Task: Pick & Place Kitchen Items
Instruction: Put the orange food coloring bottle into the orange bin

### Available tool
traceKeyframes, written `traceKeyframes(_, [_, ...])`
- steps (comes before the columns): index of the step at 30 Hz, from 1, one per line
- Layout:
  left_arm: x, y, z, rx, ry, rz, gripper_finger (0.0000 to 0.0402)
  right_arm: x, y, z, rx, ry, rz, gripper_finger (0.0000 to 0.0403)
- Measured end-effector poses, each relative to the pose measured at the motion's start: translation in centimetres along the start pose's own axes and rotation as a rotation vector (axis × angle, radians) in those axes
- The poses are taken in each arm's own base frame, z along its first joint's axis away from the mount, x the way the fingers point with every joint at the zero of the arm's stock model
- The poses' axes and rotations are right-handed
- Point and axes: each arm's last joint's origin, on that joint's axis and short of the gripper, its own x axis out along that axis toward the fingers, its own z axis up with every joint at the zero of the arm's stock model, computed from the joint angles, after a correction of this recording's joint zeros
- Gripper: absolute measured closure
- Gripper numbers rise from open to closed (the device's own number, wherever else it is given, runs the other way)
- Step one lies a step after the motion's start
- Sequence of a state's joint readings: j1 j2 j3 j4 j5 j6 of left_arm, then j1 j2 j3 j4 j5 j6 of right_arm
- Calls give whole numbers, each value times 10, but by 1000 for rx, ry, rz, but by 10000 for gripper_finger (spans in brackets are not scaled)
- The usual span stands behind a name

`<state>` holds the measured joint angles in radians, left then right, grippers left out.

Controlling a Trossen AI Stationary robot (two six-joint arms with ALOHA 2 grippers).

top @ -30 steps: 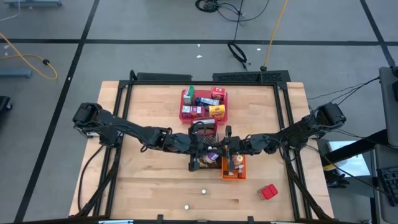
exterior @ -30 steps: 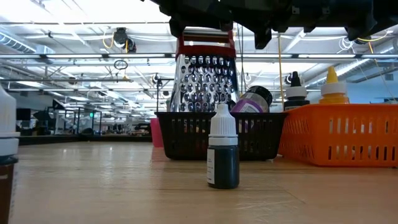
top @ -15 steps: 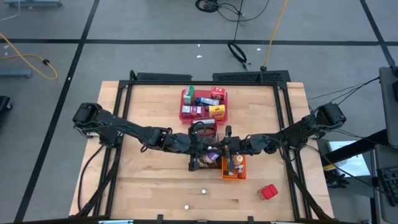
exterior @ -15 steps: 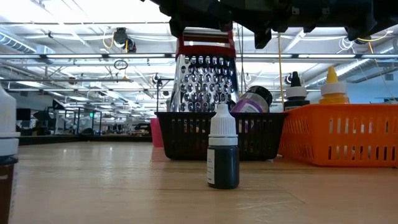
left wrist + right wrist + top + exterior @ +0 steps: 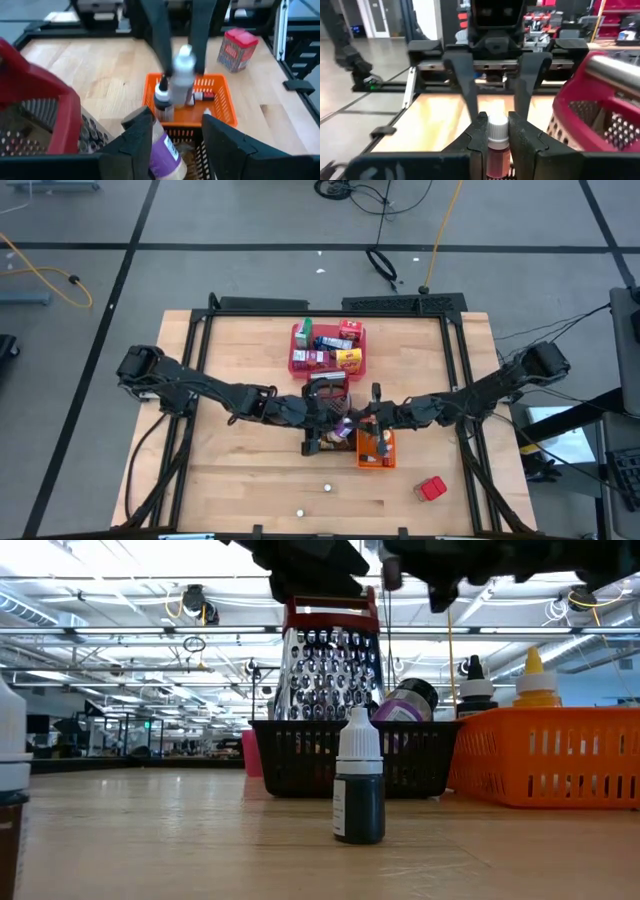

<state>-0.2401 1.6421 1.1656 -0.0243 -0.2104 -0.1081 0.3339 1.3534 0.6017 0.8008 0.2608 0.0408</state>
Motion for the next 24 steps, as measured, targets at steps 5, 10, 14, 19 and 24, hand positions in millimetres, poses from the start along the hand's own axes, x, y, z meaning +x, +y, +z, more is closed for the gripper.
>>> traceKeyframes(5, [-1,-3,-1,4,7,-6,223,-23,6,-3,41,25,45,361])
traceKeyframes(10, [-1,-3,-1,5,8,-7,226,-46,13,-15,119,44,103,361])
traceKeyframes(14, [-1,-4,-1,6,10,-11,225,-63,23,-31,158,92,166,361])
traceKeyframes(19, [-2,-8,-2,8,10,-22,225,-78,36,-44,147,117,117,361])
traceKeyframes(24, [-3,-15,-2,17,9,-39,225,-81,41,-42,115,92,105,361])
